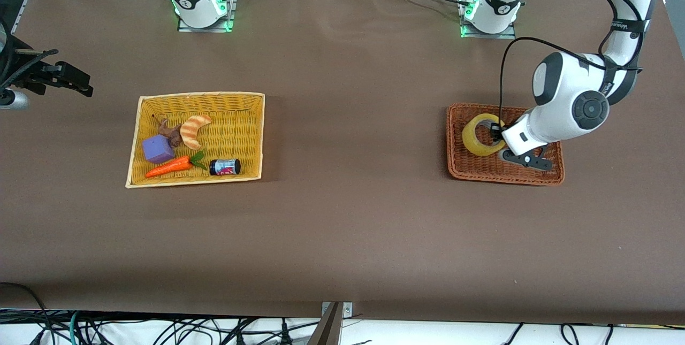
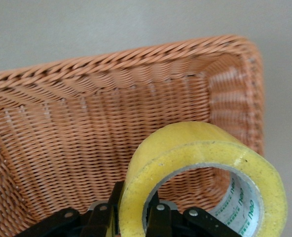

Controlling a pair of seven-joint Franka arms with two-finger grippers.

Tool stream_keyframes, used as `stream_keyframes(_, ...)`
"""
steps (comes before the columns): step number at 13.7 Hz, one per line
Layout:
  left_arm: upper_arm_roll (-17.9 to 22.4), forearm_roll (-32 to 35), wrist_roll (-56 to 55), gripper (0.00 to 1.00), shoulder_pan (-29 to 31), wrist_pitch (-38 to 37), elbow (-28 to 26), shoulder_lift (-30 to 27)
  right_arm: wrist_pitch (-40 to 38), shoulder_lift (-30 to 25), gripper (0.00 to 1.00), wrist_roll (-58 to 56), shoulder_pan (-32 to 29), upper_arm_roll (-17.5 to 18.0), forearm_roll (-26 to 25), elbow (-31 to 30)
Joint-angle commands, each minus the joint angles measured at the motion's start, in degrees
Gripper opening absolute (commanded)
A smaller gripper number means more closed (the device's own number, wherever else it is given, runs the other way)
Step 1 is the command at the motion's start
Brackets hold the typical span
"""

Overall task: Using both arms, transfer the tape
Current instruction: 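Lower the tape into the brown basket and open the left gripper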

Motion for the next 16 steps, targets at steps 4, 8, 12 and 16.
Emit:
stream_keyframes(4, 0.5, 1.9, 1.7, 0.0, -0.1, 11.3, -7.0, 1.7, -0.9, 0.7, 1.0, -0.2, 0.1, 0.5, -0.3, 0.8)
stream_keyframes(8, 0.5, 2.0, 1.7, 0.63, -0.1, 12.7, -7.4, 2.7, -0.9, 0.7, 1.0, -0.3, 0.1, 0.4, -0.2, 0.8)
stream_keyframes(12, 0.6, 2.3, 1.3, 1.0, 0.7, 8.1, -5.9, -2.3, -0.8, 0.8, 1.0, -0.2, 0.2, 0.4, -0.1, 0.8)
stream_keyframes(16, 0.0, 2.5, 1.2, 1.0, 0.6, -10.6, 9.7, -6.1, -0.8, 0.8, 1.0, -0.2, 0.2, 0.4, -0.1, 0.8)
